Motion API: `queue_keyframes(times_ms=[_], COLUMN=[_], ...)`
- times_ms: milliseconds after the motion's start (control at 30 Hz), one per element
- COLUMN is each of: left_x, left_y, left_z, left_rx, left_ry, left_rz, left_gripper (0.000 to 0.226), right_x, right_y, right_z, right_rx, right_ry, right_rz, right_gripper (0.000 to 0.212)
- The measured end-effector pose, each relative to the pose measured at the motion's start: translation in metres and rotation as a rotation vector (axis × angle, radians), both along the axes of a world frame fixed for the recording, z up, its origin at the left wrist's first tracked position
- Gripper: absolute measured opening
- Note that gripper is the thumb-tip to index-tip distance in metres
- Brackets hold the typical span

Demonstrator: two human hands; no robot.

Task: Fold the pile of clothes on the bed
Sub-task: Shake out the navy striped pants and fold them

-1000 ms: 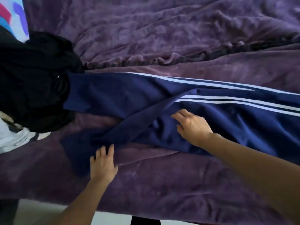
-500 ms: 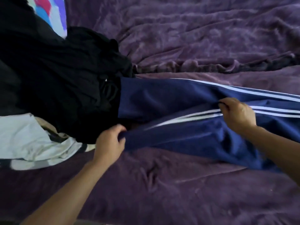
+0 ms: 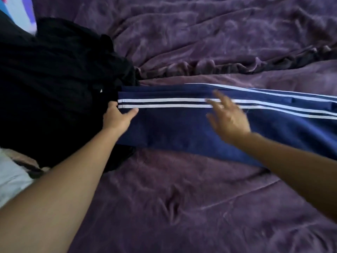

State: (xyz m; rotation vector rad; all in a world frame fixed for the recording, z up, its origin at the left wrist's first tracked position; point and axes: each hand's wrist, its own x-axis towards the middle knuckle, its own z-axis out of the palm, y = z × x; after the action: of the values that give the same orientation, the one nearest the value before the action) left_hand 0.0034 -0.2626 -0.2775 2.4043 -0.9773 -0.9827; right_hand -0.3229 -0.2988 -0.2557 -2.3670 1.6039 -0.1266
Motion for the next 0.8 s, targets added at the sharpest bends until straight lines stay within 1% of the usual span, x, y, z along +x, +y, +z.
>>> queue_keyframes(times_ms=[67,133,233,333,367,433,533,600,633,700,800], left_x=[-0.008,-0.011,-0.010,-0.012,-0.016,-0.036,-0.094,-0.147,-0.175,-0.233,-0.309], left_y=[0.002,-0.003,-0.008,-0.011,-0.014,-0.025,-0.043,-0.052,-0.055,-0.057,-0.054], left_z=[-0.005,-0.008,-0.007,0.020,0.035,0.071,0.120,0.143,0.148,0.148,0.124], left_rx=[-0.058,-0.094,-0.125,-0.186,-0.211,-0.268,-0.329,-0.361,-0.365,-0.323,-0.195], left_ry=[0.067,0.170,0.311,0.342,0.337,0.368,0.429,0.390,0.341,0.263,0.214], left_rz=[0.076,0.181,0.250,0.263,0.235,0.128,-0.130,-0.329,-0.420,-0.536,-0.601], left_gripper=[0.053,0.049,0.029,0.016,0.015,0.013,0.010,0.007,0.006,0.013,0.015], right_x=[0.009,0.015,0.019,0.010,0.004,-0.013,-0.058,-0.099,-0.119,-0.160,-0.214], right_y=[0.018,0.019,0.013,0.010,0.008,0.006,0.011,0.019,0.024,0.036,0.053], right_z=[-0.021,-0.041,-0.056,-0.046,-0.039,-0.023,0.001,0.015,0.020,0.026,0.023], right_rx=[0.139,0.247,0.256,0.301,0.316,0.335,0.277,0.256,0.256,0.257,0.244], right_ry=[0.153,0.256,0.274,0.226,0.179,0.051,-0.076,-0.110,-0.121,-0.117,-0.055], right_rz=[0.091,0.074,0.069,0.109,0.098,-0.020,-0.251,-0.368,-0.425,-0.531,-0.604], right_gripper=[0.054,0.060,0.062,0.063,0.062,0.059,0.053,0.051,0.050,0.048,0.047])
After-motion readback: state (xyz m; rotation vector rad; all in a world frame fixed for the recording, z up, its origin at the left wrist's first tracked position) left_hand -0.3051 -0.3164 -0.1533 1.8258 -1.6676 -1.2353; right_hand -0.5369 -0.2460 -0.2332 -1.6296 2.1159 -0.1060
